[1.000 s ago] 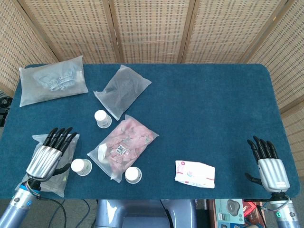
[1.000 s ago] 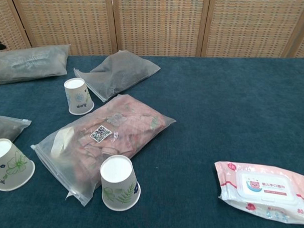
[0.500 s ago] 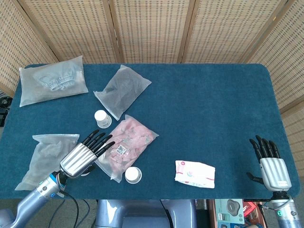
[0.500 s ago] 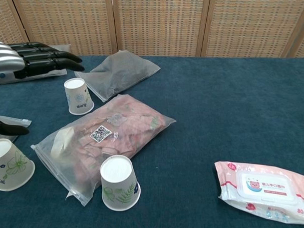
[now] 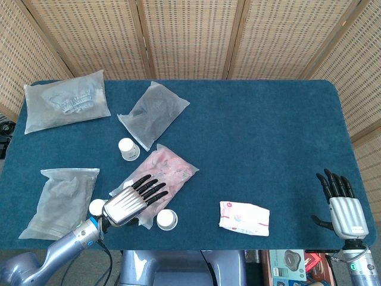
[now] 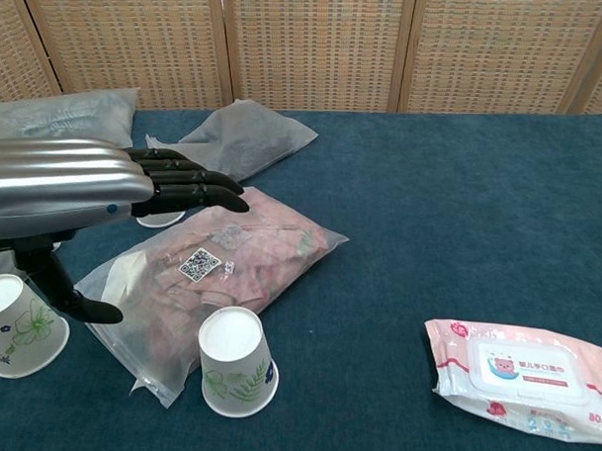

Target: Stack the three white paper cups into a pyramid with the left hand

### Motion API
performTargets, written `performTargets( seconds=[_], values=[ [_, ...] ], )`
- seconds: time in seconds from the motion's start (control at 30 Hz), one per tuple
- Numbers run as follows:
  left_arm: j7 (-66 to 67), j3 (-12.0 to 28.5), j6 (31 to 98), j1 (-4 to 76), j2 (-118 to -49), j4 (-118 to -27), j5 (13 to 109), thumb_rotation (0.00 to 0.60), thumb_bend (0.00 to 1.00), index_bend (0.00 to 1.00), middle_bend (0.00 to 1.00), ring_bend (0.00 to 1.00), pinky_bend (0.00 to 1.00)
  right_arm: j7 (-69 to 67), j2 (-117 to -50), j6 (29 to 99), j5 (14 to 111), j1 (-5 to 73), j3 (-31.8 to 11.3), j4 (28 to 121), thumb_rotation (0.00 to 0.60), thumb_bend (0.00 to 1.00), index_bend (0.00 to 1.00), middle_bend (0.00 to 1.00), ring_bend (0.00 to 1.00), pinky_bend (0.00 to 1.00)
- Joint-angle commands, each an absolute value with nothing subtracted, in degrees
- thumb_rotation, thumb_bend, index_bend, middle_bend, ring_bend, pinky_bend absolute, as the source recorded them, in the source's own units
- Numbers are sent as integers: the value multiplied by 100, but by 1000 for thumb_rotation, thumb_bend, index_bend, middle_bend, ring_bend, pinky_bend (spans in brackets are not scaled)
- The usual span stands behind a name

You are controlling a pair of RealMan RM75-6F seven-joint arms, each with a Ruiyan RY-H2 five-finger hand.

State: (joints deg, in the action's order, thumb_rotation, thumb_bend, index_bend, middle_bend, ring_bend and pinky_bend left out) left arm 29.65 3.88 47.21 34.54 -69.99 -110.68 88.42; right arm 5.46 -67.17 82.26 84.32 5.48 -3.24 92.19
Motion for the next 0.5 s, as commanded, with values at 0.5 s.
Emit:
performTargets(
  seconds=[0.5],
  values=[
    [4308,450,4230,4339,-7506,-11244,6883,600,219,71,0,0,0,311,-6628,8231,8369,522,-362,9187,600,127,0,0,0,0]
  ],
)
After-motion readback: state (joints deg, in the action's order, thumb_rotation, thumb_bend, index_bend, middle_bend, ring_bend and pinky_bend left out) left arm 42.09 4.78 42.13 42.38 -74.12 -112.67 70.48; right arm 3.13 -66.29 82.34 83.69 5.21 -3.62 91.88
